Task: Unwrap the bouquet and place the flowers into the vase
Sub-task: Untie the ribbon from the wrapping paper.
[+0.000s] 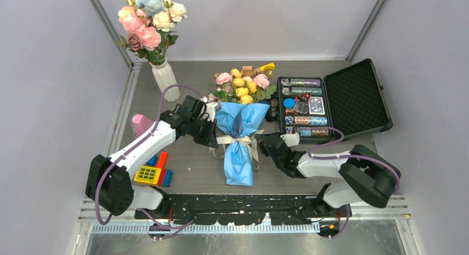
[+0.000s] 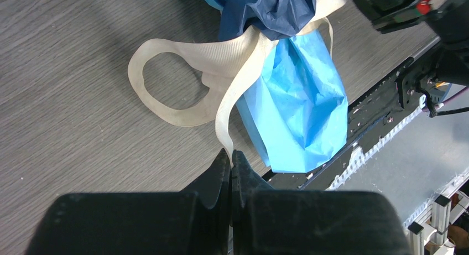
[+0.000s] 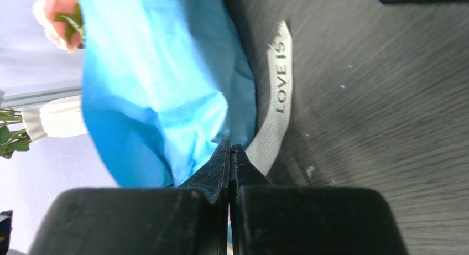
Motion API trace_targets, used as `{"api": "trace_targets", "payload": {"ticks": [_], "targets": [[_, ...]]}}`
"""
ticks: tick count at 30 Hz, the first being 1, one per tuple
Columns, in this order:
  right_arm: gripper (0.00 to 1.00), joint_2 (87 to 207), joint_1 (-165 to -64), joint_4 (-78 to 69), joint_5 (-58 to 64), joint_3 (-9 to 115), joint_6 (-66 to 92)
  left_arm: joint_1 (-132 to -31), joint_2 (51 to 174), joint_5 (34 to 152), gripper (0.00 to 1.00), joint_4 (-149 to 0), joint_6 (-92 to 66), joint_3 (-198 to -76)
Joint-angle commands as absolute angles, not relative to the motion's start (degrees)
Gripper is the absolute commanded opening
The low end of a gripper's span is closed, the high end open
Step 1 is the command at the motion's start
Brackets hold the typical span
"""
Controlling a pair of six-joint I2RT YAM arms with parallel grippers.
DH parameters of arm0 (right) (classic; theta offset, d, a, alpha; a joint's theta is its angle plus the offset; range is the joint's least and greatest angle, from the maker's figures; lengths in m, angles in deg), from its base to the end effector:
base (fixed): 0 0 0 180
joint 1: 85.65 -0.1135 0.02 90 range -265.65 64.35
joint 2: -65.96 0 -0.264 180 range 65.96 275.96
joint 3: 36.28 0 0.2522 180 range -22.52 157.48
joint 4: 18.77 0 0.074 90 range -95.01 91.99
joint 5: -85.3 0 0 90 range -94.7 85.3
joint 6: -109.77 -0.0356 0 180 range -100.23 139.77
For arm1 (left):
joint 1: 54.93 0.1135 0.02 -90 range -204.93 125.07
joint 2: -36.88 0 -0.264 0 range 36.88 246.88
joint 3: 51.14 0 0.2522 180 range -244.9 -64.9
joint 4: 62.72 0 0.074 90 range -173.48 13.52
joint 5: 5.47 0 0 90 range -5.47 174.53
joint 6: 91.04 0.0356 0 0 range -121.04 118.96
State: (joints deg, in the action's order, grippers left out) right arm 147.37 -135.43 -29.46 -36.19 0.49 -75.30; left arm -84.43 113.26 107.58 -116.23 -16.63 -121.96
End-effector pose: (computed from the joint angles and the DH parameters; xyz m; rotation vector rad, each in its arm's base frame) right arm 0.1734 0.1763 0.1390 1.1439 1.8904 0.9228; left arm 0.2227 -0.1420 0.2541 0.4758 2.6488 -0.7910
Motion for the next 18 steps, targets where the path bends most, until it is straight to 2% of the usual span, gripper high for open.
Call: {"api": "trace_targets", "payload": {"ticks": [1,7,18], "targets": [[0.0,141.73,-135.63,-24.2,-44.25,3.4,-67.89,-84.16,112.39,107.21,0.0,-116.32,-15.5,-122.29],[0.03,139.65,-135.66,-21.37,-45.89,4.97,-62.3,-84.11,112.31,107.12,0.0,-116.38,-15.45,-122.26],[0.1,145.97,-135.66,-25.99,-42.29,5.48,-60.14,-84.11,112.11,107.27,0.0,-116.36,-15.37,-122.1]]}}
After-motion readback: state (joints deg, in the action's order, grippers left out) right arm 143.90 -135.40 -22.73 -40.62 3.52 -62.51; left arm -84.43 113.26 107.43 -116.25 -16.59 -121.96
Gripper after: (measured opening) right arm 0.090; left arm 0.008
